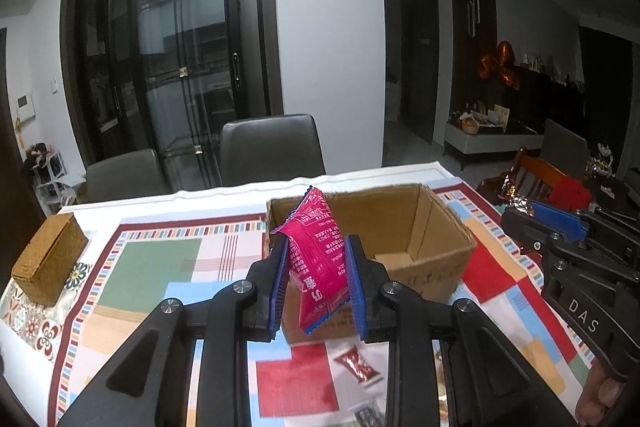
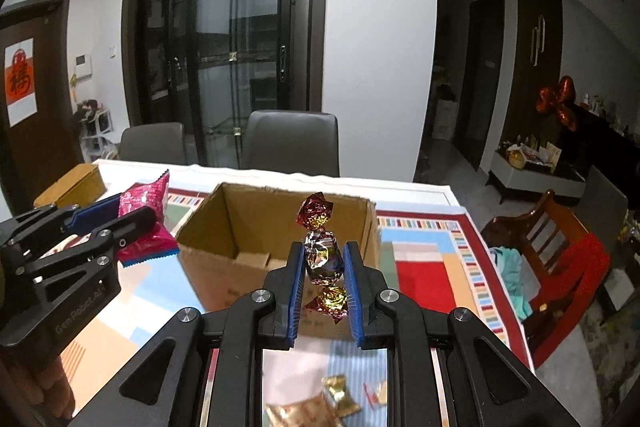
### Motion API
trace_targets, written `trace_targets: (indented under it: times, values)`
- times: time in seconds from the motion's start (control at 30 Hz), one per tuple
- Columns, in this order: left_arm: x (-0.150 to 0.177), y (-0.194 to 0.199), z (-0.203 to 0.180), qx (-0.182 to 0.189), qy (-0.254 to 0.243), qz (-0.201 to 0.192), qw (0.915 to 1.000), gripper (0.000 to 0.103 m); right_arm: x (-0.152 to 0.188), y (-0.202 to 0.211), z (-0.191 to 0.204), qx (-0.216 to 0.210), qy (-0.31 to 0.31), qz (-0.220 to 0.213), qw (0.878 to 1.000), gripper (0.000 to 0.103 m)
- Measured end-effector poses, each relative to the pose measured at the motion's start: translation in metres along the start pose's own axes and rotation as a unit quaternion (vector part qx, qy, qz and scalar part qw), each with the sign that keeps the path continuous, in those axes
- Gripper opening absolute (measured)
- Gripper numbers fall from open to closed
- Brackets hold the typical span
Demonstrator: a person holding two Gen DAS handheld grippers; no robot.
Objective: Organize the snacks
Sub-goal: 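Lift the gold candies and pink packet and carry both over the cardboard box, then open both grippers to drop the candies and pink packet into the box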
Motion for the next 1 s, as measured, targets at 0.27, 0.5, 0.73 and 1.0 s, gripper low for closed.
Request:
trace_targets:
  times: [0.27, 0.5, 0.73, 1.0]
  values:
    - [-0.011, -0.025, 0.002, -0.002, 0.002, -0.015, 0.9999, 0.028, -0.018, -0.025, -0.001, 0.007, 0.000, -0.015, 1.000, 0.021]
    - [-0.014, -0.053, 0.006, -0.002, 0.007, -0.020, 0.9998, 0.028, -0.028, -0.050, 0.002, 0.009, -0.002, -0.022, 1.000, 0.021]
    - [-0.010, -0.076, 0.004, -0.003, 0.009, -0.018, 0.9998, 0.028, -0.026, -0.079, 0.001, 0.013, -0.015, -0.015, 1.000, 0.021]
    - [0.004, -0.101, 0.005, -0.001, 0.019, 0.006, 0.9998, 0.028, -0.016, -0.106, -0.001, 0.018, -0.019, 0.002, 1.000, 0.021]
Point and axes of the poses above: each gripper's, at about its wrist camera, not at the fingertips, and y roughly against the way its jaws point, z to its left, x to its underside, the point moved 4 cm from there along -y, roughly the way its jaws point, and after that the axes turned 15 degrees about -z, right-handed, at the moved point
